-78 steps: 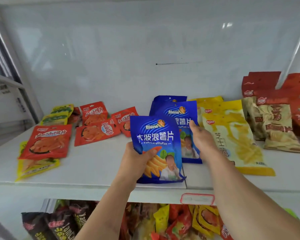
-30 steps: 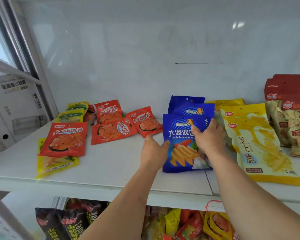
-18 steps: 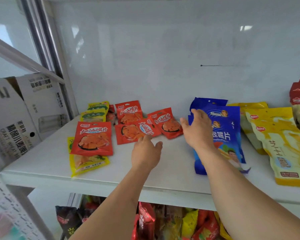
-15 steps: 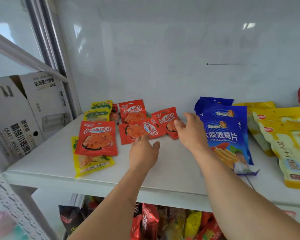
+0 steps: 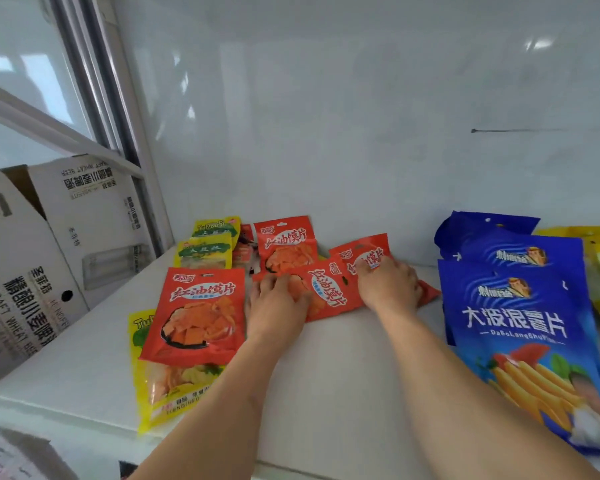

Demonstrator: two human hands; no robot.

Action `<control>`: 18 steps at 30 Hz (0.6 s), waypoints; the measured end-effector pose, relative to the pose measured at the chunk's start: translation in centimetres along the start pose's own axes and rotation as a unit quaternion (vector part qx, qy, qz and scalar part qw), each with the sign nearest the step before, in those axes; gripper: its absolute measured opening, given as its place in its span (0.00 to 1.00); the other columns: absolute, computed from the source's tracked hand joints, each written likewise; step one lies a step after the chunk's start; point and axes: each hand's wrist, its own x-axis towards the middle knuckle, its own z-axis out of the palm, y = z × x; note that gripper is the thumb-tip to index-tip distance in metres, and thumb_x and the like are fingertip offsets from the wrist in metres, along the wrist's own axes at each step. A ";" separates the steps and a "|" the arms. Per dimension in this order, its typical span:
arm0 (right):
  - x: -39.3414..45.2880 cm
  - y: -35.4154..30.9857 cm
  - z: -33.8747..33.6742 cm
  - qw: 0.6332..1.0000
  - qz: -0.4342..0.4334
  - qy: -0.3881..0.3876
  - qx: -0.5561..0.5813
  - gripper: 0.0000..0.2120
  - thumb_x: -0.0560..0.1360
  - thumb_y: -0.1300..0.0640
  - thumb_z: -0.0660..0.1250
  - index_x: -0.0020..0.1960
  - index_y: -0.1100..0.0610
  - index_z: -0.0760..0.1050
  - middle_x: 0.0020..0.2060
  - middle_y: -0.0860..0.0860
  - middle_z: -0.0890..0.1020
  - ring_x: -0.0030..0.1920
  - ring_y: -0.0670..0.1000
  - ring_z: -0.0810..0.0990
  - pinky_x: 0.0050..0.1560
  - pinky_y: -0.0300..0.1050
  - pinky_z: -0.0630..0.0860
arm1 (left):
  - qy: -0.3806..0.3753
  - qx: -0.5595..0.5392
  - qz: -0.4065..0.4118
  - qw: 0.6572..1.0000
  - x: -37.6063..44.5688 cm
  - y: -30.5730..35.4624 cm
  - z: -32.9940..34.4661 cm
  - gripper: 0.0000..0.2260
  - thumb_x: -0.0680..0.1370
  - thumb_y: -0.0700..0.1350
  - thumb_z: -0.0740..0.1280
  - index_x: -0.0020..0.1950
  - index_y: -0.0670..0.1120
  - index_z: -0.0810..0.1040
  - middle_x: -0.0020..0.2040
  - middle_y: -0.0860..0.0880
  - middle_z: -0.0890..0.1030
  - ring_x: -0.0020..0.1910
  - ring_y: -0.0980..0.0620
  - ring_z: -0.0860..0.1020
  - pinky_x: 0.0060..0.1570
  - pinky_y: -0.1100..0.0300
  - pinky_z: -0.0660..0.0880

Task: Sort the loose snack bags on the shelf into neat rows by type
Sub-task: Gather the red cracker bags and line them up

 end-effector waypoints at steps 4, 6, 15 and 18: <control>1.0 -0.8 1.3 0.998 0.020 -0.027 -0.049 0.32 0.81 0.37 0.48 0.75 0.57 0.67 0.72 0.60 0.71 0.72 0.63 0.67 0.72 0.58 0.61 | -0.033 0.056 -0.012 0.998 1.9 -1.2 -0.2 0.28 0.80 0.63 0.59 0.77 0.53 0.64 0.80 0.48 0.61 0.80 0.42 0.53 0.76 0.43 0.52; 0.9 -1.9 1.5 0.997 0.023 -0.038 -0.060 0.29 0.82 0.39 0.47 0.72 0.56 0.70 0.69 0.59 0.73 0.69 0.62 0.69 0.69 0.57 0.63 | -0.039 0.065 -0.019 0.997 3.2 -2.1 -0.7 0.30 0.78 0.64 0.60 0.78 0.53 0.64 0.80 0.47 0.61 0.80 0.41 0.54 0.77 0.43 0.51; -0.3 -3.5 2.6 0.999 0.049 0.000 -0.011 0.18 0.79 0.45 0.57 0.62 0.51 0.78 0.61 0.56 0.80 0.62 0.61 0.76 0.60 0.52 0.73 | -0.127 0.059 0.001 0.990 6.8 -5.0 -3.6 0.39 0.72 0.63 0.69 0.76 0.43 0.65 0.76 0.40 0.67 0.77 0.38 0.62 0.77 0.44 0.57; -1.1 -3.3 2.7 0.995 0.086 -0.021 -0.044 0.21 0.76 0.41 0.59 0.64 0.48 0.77 0.62 0.55 0.78 0.63 0.62 0.74 0.62 0.53 0.71 | -0.125 0.081 0.039 0.988 6.7 -5.3 -4.2 0.44 0.69 0.63 0.73 0.78 0.44 0.60 0.78 0.41 0.63 0.79 0.40 0.58 0.78 0.45 0.53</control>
